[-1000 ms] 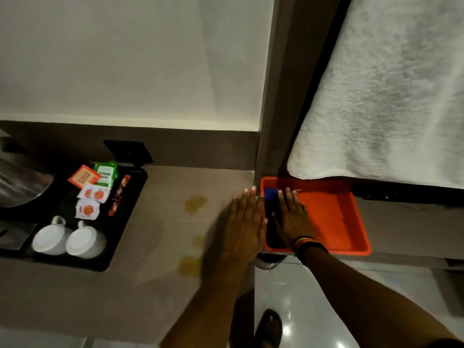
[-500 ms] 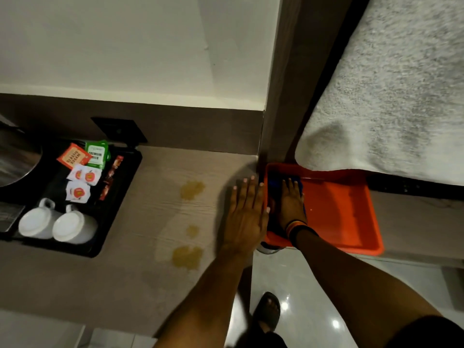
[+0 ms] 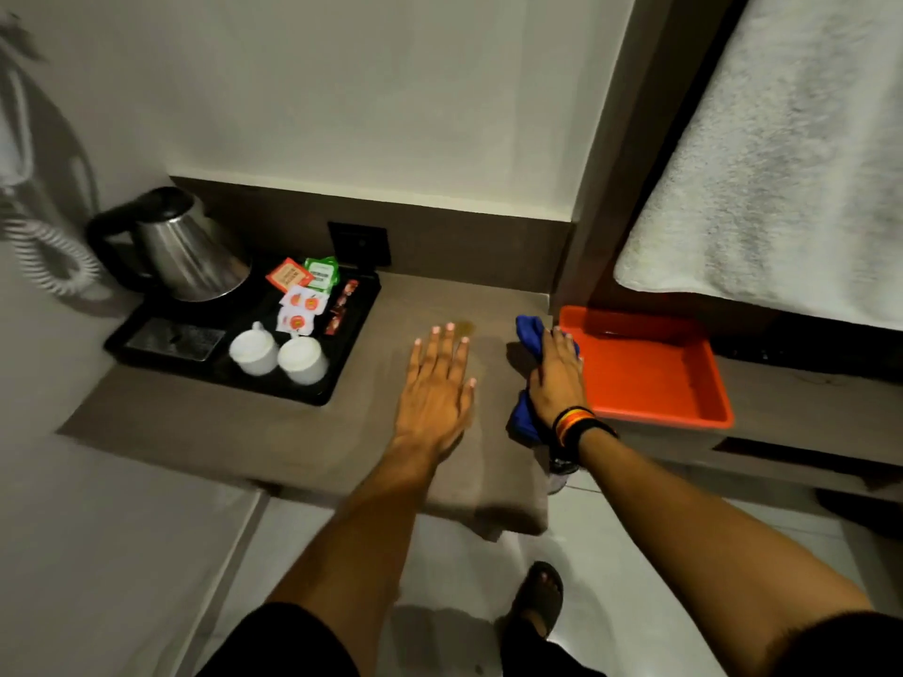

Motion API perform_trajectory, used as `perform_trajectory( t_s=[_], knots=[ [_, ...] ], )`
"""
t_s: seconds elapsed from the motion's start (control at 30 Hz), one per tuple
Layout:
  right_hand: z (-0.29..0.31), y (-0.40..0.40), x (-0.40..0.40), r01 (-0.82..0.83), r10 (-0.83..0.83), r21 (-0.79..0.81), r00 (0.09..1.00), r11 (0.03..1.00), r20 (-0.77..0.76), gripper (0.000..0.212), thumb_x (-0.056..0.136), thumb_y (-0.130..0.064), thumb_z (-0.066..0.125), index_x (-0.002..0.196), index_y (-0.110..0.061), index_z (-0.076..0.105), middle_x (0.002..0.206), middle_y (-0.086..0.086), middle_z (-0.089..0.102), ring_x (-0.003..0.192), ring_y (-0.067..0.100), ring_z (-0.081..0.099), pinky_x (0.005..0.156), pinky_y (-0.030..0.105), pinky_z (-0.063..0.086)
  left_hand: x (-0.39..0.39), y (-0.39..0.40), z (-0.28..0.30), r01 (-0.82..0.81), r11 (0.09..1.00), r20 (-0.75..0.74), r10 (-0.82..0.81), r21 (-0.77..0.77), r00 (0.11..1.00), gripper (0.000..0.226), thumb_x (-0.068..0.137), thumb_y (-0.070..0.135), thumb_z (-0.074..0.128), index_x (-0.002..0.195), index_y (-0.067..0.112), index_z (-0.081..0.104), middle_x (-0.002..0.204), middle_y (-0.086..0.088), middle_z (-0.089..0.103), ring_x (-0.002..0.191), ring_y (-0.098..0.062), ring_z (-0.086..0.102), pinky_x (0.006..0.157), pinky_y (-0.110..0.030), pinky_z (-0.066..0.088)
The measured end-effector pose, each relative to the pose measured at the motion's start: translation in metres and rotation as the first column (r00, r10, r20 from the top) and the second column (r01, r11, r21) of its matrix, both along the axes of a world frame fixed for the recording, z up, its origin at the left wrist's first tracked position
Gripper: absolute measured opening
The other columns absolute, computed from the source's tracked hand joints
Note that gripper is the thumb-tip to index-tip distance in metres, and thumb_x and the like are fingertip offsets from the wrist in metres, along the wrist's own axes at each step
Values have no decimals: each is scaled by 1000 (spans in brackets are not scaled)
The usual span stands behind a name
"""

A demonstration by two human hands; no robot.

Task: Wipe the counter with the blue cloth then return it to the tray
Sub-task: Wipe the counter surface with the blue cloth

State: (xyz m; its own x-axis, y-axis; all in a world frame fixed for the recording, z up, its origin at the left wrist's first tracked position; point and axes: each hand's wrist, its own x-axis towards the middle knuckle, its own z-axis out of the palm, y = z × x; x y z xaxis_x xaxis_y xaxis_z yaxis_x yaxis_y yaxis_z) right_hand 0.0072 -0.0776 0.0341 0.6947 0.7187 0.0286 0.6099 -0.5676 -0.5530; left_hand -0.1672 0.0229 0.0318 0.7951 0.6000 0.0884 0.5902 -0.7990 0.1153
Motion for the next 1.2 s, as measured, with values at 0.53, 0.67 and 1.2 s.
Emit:
perform_trajectory(
  t_s=[0.53, 0.67, 1.2],
  knots=[
    [-95, 34, -111, -7, 29, -192, 993, 981, 115, 59, 106, -40, 22, 160, -20, 8, 169, 4, 7, 155, 22, -1, 125, 53, -4, -113, 48, -103, -120, 978, 100, 139, -171, 985, 61, 107, 40, 34, 158, 6, 36, 166, -20, 33, 154, -37, 31, 125, -55, 26],
    [-98, 81, -82, -117, 140, -144, 978, 983, 155, 55, 106, -35, 27, 158, -18, 21, 167, 4, 20, 154, 23, 12, 125, 53, 5, -100, 64, -111, -247, 956, 255, 282, -160, 925, 61, 108, 33, 38, 161, 4, 28, 169, -18, 28, 157, -30, 24, 128, -49, 20],
    [-92, 80, -74, -341, 359, -163, 927, 926, 103, 54, 104, -24, 37, 157, -24, 25, 166, -1, 22, 154, 20, 12, 125, 53, 9, -99, 74, -113, -190, 967, 187, 221, -170, 957, 63, 106, 31, 35, 162, 7, 22, 171, -16, 23, 159, -29, 16, 129, -50, 15]
  ],
)
